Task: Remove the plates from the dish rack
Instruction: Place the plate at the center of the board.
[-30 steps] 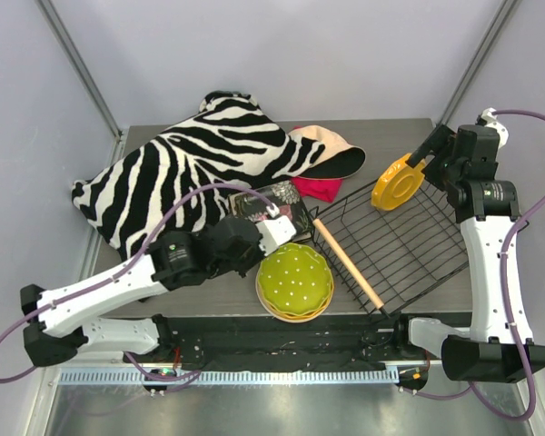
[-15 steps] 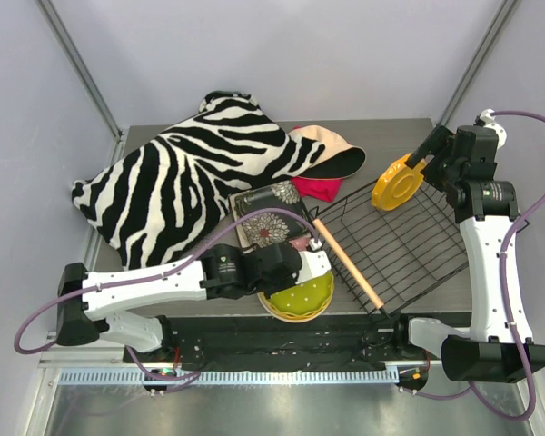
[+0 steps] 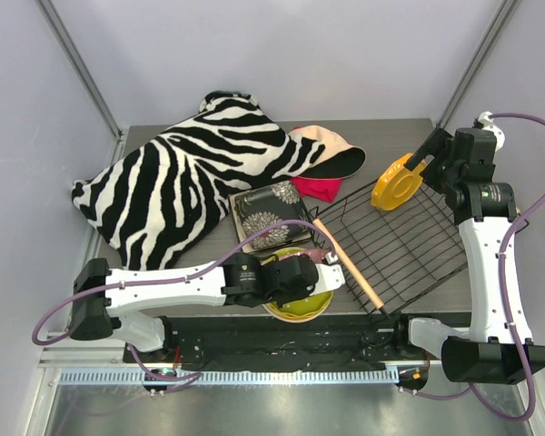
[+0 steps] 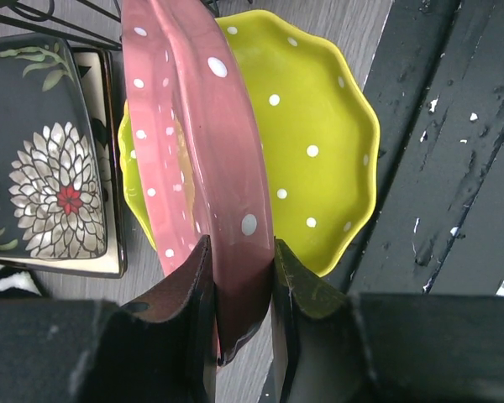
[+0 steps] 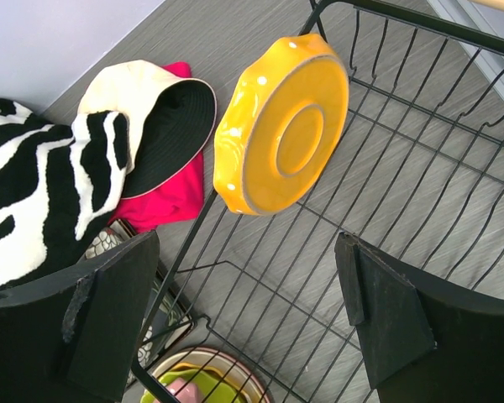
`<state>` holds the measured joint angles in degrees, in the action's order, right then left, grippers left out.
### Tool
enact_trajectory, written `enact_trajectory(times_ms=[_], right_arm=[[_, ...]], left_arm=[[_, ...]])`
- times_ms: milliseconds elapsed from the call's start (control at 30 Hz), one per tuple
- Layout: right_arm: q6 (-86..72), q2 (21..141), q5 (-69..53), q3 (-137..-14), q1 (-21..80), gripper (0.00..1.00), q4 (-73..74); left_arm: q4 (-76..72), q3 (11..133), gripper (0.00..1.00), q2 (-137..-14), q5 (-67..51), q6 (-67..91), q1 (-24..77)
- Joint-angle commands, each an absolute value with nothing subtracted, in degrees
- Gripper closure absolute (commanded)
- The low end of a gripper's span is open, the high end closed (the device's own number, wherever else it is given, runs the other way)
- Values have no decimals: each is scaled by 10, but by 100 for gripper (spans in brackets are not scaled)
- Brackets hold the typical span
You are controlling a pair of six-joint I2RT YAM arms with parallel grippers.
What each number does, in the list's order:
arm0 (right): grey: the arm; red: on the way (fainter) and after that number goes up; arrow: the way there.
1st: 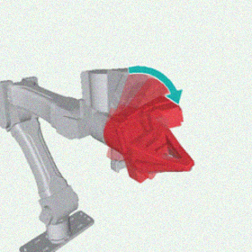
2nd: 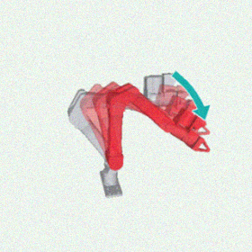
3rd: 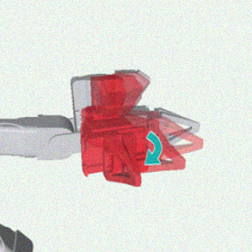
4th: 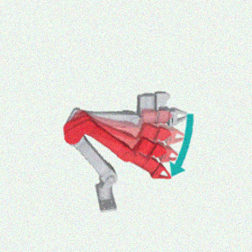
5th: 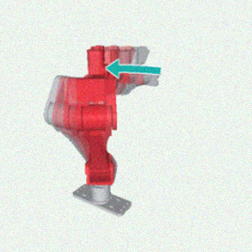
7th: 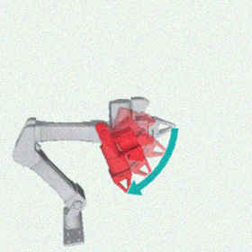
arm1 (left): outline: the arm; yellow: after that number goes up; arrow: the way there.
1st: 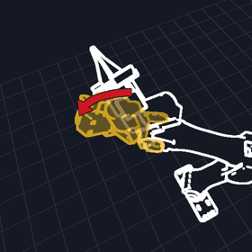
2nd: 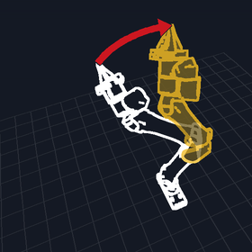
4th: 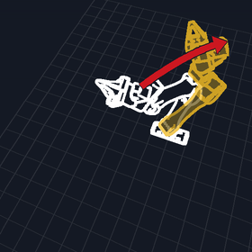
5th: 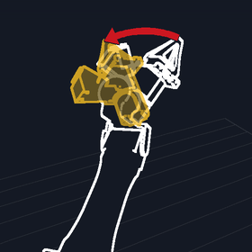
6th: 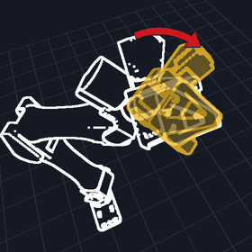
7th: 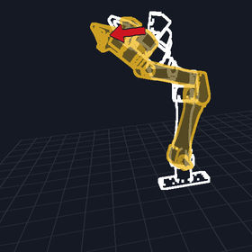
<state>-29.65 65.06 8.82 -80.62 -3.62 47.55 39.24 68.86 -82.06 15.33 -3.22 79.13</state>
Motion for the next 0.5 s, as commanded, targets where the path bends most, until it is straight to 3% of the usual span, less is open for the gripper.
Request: enact_trajectory(times_ms=[0,300,467], right_arm=[[-289,633,88,-800,-40,5,454],[-289,627,88,-790,-39,5,454],[-289,624,88,-786,-40,5,454]], left_arm=[[356,687,77,-805,124,-4,803],[309,625,53,-786,35,50,809],[282,599,46,-778,22,64,809]])
